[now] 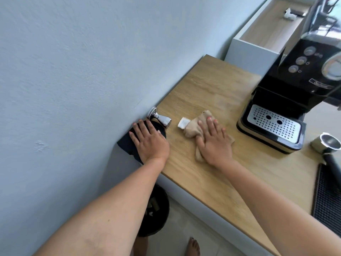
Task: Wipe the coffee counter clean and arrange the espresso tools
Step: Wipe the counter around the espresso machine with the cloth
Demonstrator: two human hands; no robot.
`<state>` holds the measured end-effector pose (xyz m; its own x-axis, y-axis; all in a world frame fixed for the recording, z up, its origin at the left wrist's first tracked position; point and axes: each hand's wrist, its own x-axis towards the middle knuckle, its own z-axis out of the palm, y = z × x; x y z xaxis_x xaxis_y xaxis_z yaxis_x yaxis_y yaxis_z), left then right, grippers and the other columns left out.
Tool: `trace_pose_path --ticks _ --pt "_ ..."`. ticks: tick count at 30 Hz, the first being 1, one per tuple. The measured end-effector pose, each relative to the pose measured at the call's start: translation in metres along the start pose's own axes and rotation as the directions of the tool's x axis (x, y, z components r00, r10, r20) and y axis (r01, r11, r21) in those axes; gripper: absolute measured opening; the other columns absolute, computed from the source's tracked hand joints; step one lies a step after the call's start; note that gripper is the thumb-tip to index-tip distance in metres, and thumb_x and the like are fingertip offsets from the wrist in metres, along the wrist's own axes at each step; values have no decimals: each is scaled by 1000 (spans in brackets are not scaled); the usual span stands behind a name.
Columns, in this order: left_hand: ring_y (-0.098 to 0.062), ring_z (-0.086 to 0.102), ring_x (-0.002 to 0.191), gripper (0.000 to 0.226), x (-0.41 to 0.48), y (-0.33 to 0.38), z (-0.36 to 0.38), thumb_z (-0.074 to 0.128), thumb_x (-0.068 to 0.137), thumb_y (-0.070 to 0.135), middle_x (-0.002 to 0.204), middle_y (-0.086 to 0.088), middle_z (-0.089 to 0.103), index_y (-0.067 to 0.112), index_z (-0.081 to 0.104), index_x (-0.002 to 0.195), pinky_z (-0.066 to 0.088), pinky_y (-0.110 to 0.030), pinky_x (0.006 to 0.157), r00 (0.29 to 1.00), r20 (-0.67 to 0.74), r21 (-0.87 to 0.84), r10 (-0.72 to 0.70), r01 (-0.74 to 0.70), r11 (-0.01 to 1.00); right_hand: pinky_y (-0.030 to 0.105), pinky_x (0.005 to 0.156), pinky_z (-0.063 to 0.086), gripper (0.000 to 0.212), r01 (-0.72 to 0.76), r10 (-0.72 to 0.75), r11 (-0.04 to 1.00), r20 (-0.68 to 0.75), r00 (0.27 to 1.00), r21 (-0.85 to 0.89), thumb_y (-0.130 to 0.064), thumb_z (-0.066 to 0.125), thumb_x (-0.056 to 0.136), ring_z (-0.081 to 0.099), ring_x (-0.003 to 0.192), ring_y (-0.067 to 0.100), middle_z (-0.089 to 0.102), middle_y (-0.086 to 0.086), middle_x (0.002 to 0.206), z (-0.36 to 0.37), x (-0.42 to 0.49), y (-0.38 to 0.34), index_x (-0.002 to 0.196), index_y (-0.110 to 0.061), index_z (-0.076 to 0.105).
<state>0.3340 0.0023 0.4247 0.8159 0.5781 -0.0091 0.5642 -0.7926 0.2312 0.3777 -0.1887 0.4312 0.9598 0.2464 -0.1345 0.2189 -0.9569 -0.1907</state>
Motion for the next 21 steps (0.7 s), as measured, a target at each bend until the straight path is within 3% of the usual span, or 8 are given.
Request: trace_pose_path --ticks 3,7,11,17,19,21 --pt "-32 3 154 62 0 0 2 32 101 31 166 -13 14 10 21 158 1 -52 123 1000 -2 9 -2 3 1000 44 122 -6 61 -138 139 990 -33 990 42 -50 19 99 -8 152 22 -4 2 166 -9 57 3 157 -34 8" --pt "-33 3 154 61 1 0 4 33 101 31 166 -14 15 9 23 157 2 -53 123 1000 3 15 -6 6 1000 46 121 -9 64 -204 203 978 9 979 35 -49 17 97 -13 151 25 -7 4 166 -11 89 -12 157 -32 5" --pt "-33 5 153 60 2 -1 5 34 101 31 165 -14 17 9 25 156 3 -53 123 1000 14 1 -15 15 1000 47 122 -6 63 -73 73 997 -2 997 21 -51 13 97 -15 151 25 -11 3 165 1 44 -32 157 -34 1" --pt "-30 3 154 61 1 -6 -7 36 102 32 166 -11 14 11 22 158 2 -50 123 999 51 -82 15 -11 997 42 121 -10 62 173 -172 985 58 983 -4 -54 18 95 -16 151 17 -9 -7 164 20 -95 -44 155 -41 8" --pt "-30 1 154 62 2 -10 -11 35 103 32 167 -12 9 10 19 159 0 -49 124 995 93 -88 40 -32 996 40 121 -10 62 188 -189 982 91 978 19 -57 15 92 -18 150 12 -12 -14 162 17 -129 -19 153 -47 9" --pt "-31 -1 154 63 2 -15 -15 35 103 32 167 -15 6 8 17 159 0 -48 124 987 130 -69 89 -81 994 38 122 -9 63 101 -102 995 81 991 12 -61 12 89 -17 150 10 -13 -17 161 9 -146 13 151 -52 6"
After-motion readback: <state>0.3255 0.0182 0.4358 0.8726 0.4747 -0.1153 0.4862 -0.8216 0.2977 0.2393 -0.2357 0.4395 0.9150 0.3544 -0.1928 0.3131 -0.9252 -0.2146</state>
